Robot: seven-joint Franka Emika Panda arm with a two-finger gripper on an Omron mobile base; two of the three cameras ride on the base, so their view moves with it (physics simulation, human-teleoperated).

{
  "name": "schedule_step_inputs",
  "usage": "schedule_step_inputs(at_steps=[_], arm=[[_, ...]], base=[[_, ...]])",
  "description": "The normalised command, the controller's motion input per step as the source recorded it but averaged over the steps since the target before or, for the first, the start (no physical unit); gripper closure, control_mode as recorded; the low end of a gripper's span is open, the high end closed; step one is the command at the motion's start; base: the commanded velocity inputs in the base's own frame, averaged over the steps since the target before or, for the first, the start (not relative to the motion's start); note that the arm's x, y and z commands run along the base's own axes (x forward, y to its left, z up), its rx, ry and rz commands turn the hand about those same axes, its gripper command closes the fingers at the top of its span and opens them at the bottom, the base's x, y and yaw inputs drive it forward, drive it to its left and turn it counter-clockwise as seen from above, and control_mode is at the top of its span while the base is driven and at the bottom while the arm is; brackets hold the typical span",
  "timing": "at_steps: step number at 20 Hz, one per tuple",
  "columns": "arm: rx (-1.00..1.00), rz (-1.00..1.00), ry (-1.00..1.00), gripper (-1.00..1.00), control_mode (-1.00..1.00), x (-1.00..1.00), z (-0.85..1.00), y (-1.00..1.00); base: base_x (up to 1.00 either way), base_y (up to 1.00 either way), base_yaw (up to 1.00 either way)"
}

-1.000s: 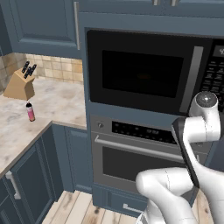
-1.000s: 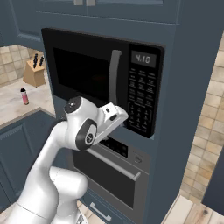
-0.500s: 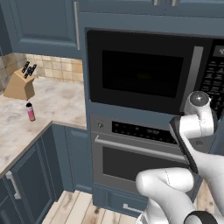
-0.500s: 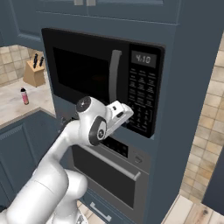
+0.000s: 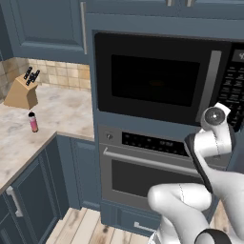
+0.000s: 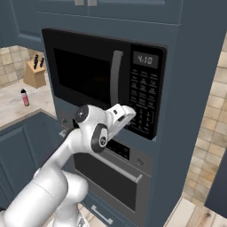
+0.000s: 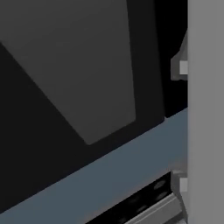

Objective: Place the microwavable item in the microwave. Then, close the microwave door and press the start button.

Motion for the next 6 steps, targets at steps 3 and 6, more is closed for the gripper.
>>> schedule_step_inputs(at_steps=[3, 6], arm=[[0.0, 0.0, 0.0, -1.0, -1.0, 0.1, 0.0, -0.42], [0.0, 0.0, 0.0, -1.0, -1.0, 0.01, 0.0, -0.55]], base=[[0.0, 0.0, 0.0], [0.0, 0.0, 0.0]])
